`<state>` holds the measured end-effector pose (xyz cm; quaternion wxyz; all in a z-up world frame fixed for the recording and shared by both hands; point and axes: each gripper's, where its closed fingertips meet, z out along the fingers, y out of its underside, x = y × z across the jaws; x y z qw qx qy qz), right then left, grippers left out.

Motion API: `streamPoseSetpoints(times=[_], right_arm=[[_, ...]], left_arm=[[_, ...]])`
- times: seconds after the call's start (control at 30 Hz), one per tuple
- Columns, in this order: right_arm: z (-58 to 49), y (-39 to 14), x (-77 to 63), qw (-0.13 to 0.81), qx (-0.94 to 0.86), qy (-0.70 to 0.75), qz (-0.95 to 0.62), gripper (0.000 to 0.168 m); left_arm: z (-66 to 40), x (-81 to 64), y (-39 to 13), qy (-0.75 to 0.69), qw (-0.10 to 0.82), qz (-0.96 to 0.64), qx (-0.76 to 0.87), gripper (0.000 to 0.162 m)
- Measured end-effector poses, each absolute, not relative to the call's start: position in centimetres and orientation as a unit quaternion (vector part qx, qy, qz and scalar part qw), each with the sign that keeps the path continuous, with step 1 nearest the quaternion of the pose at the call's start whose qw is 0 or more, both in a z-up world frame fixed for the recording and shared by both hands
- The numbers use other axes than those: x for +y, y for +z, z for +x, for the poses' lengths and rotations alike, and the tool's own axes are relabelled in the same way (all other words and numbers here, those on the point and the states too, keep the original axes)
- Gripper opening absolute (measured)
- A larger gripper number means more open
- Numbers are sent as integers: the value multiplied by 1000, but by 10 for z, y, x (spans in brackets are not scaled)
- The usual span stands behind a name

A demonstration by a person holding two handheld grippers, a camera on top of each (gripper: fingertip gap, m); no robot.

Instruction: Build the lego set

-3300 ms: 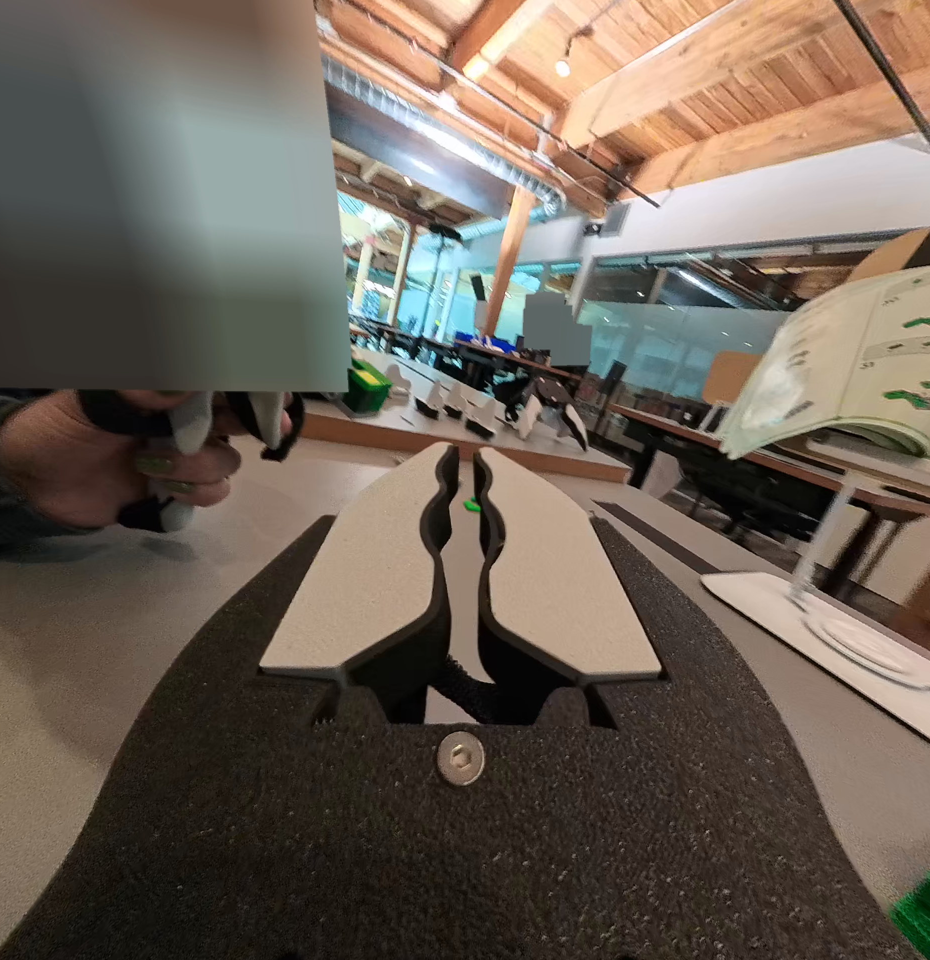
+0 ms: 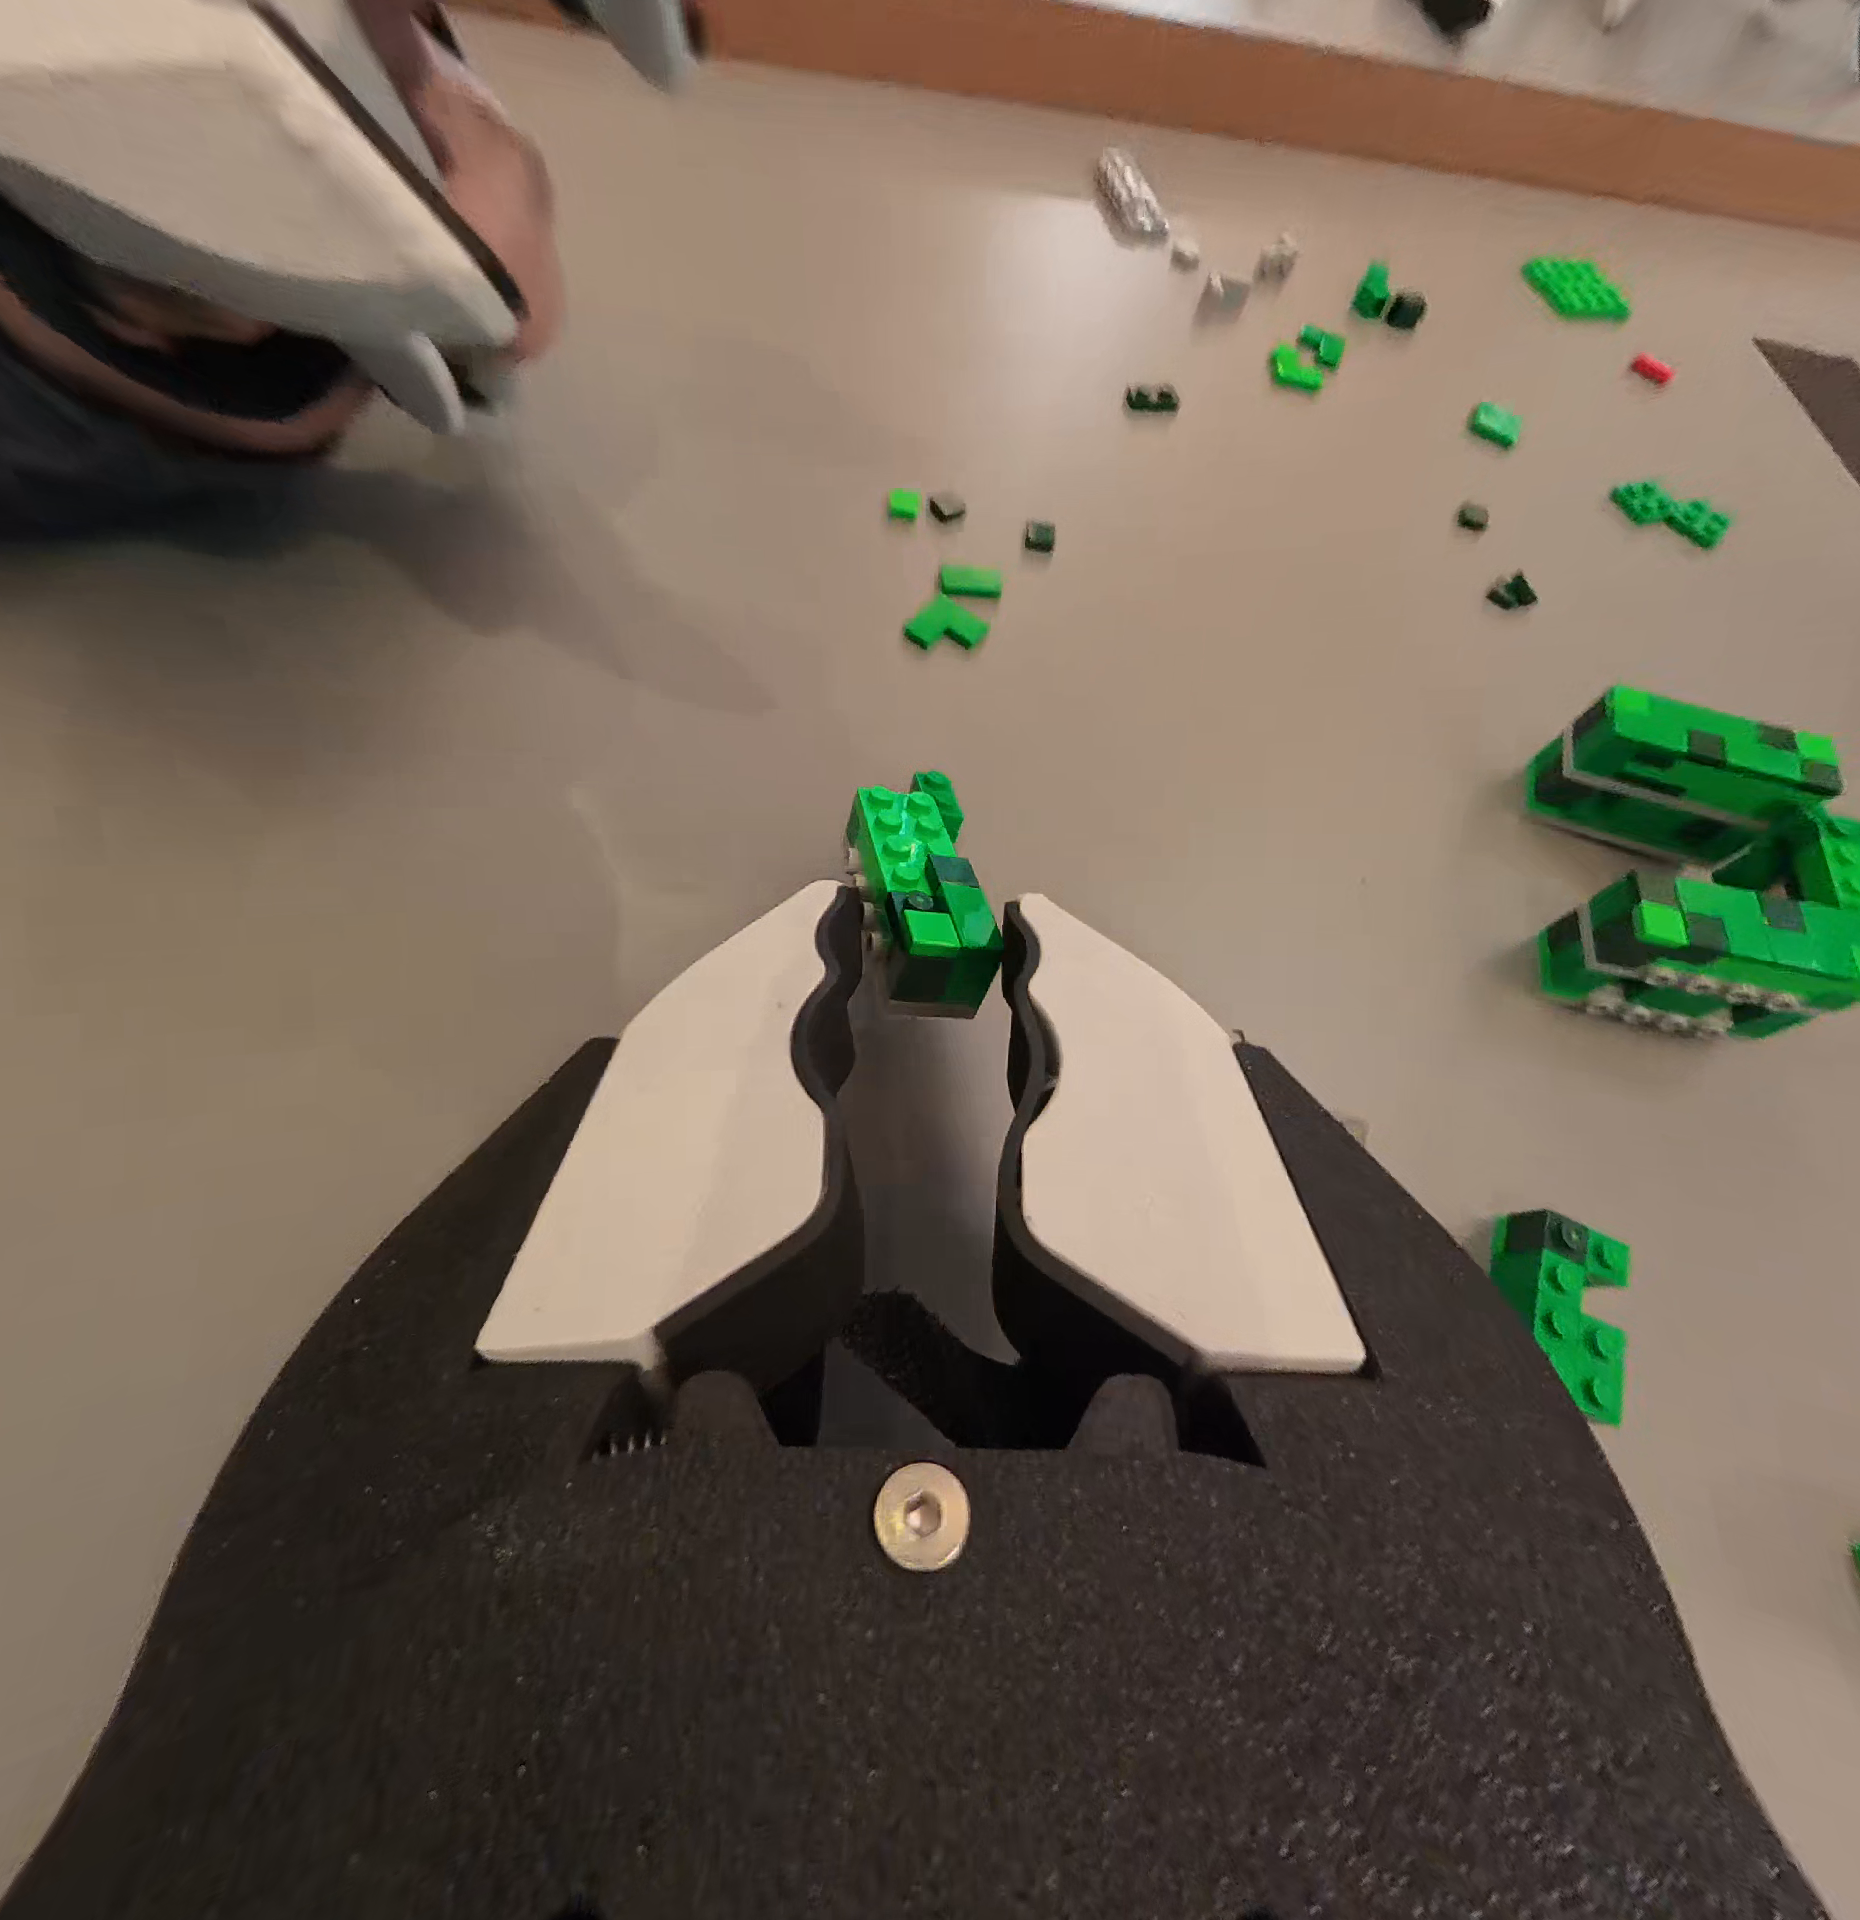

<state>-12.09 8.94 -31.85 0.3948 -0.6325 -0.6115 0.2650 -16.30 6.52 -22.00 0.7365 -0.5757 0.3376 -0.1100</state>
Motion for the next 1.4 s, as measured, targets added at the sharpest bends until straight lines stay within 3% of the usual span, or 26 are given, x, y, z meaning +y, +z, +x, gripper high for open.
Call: streamPoseSetpoints(times=[0.17, 0.4, 0.5, 0.6, 0.7, 0.83, 0.93, 0.97, 1.03, 1.3, 1.4], right_arm=[[-117, -333, 91, 372, -628, 230, -644, 26], [-116, -334, 89, 358, -632, 240, -644, 27], [-114, -326, 89, 363, -624, 259, -641, 38], [-113, -310, 94, 400, -606, 272, -632, 44], [-115, -275, 104, 509, -549, 290, -596, 43], [-96, -221, 114, 692, -399, 305, -518, 27], [-84, -209, 117, 759, -374, 248, -472, 22], [-82, -208, 118, 766, -376, 228, -469, 21], [-85, -211, 114, 765, -393, 219, -461, 1], [-102, -228, 107, 734, -454, 207, -460, 0], [-99, -226, 112, 739, -436, 212, -468, 0]], left_arm=[[-157, 53, -214, -96, 754, -539, 364, 54], [-155, 62, -226, -126, 721, -578, 360, 55], [-158, 66, -230, -130, 711, -595, 351, 55], [-161, 70, -232, -135, 706, -609, 337, 56], [-168, 75, -232, -139, 704, -622, 312, 56], [-183, 81, -229, -146, 710, -636, 265, 53], [-207, 58, -189, -120, 799, -545, 225, 0], [-217, 45, -174, -106, 840, -491, 206, 0], [-229, 37, -167, -96, 860, -467, 182, 0], [-223, 58, -186, -167, 810, -532, 179, 0], [-205, 74, -210, -250, 740, -593, 196, 0]])
